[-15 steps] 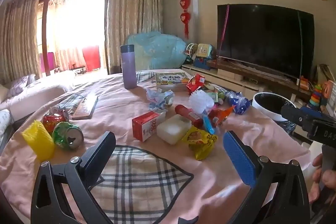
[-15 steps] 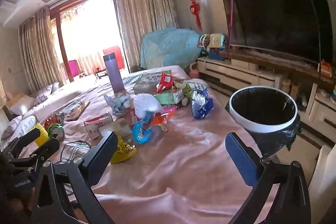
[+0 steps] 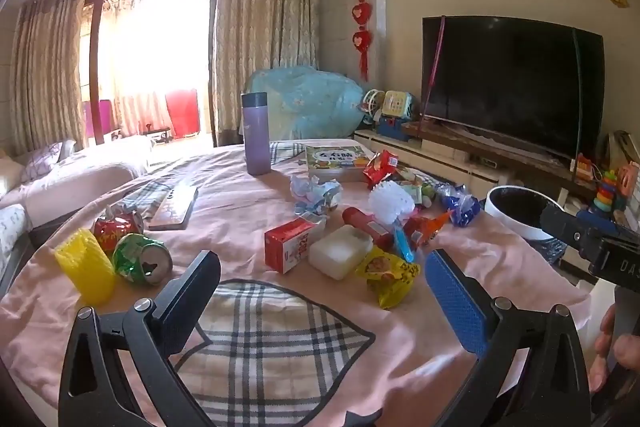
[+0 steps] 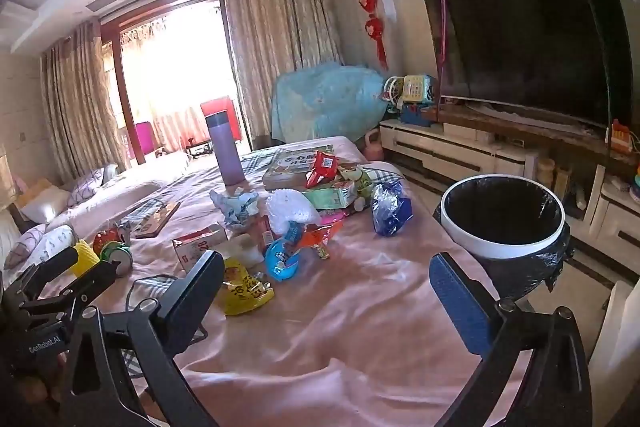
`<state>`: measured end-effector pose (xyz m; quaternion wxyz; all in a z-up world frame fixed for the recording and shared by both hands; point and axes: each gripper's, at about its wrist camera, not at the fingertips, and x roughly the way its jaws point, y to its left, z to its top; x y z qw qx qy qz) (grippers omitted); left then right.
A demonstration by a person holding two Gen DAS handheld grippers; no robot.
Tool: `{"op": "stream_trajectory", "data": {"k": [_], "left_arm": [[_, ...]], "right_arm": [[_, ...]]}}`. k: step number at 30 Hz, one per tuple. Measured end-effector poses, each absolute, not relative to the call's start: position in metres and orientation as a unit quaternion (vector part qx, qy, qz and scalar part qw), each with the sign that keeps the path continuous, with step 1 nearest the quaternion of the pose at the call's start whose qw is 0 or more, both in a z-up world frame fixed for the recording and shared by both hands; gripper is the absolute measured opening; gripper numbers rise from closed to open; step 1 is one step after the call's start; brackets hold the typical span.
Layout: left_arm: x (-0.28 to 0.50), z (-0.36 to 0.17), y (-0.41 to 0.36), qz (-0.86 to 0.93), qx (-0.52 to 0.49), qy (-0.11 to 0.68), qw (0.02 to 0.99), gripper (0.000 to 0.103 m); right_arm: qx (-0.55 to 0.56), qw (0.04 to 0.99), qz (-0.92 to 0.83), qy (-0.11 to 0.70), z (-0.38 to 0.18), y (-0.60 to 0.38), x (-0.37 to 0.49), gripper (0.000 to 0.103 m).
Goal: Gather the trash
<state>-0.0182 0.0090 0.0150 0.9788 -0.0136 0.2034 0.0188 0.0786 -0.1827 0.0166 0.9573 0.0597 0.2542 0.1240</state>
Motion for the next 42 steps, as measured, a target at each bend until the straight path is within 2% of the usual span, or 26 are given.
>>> {"op": "stream_trajectory", "data": {"k": [42], "left_arm": [[-0.0179,0.015,0.0067,0.017,-0.017,0.2,0.98,0.102]], "right_arm": [[0.067,0.957,0.142,0.243,0.0161,-0.1791,0.0778,0.103]]}}
